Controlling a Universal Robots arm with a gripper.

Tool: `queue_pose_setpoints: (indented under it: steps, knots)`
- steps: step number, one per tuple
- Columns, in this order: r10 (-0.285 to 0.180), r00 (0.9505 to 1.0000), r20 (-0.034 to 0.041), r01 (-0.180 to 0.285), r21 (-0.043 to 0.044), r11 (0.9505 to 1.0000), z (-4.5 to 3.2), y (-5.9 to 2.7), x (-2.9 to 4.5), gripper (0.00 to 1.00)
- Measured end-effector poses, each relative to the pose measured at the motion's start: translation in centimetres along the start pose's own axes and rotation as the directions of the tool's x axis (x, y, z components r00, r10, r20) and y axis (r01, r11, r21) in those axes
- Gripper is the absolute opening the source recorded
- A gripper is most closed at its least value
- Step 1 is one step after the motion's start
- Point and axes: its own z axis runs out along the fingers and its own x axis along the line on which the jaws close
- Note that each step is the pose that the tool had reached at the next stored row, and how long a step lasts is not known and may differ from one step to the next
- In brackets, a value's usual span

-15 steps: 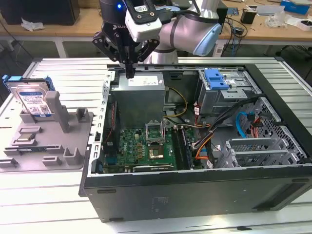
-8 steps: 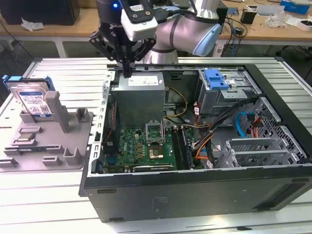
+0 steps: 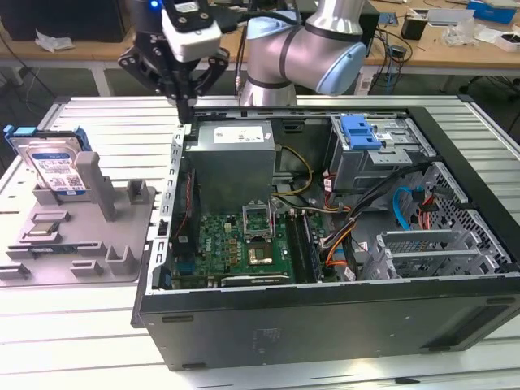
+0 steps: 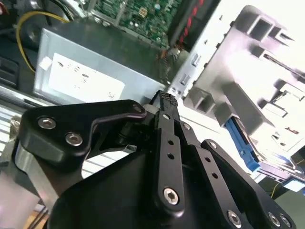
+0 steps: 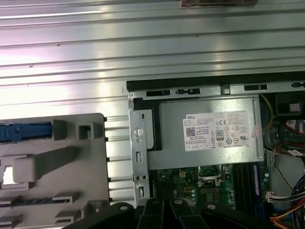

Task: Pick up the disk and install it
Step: 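Reach for the disk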

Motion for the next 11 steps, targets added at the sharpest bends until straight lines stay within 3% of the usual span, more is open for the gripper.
queue_pose_setpoints:
  steps: [11]
  knots:
    - [0.000,1.0000,0.0000,0.000,0.0000,1.0000,0.02,1.50,4.47,0.11]
